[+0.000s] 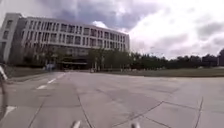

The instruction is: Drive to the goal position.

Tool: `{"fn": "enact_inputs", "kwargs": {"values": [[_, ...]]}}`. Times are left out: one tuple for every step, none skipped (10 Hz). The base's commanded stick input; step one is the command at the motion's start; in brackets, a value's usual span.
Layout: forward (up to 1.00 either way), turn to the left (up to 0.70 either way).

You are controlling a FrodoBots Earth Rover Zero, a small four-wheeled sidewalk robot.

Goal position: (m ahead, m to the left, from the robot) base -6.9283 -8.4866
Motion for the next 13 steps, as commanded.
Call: {"fn": "enact_inputs", "kwargs": {"values": [[0.7, 0.0], [0.7, 0.0], [0.7, 0.0], [0.7, 0.0], [0.7, 0.0], [0.7, 0.0], [0.7, 0.0], [0.7, 0.01], [0.7, 0.02], [0.7, 0.12], [0.7, 0.3], [0.7, 0.34], [0.7, 0.35]]}}
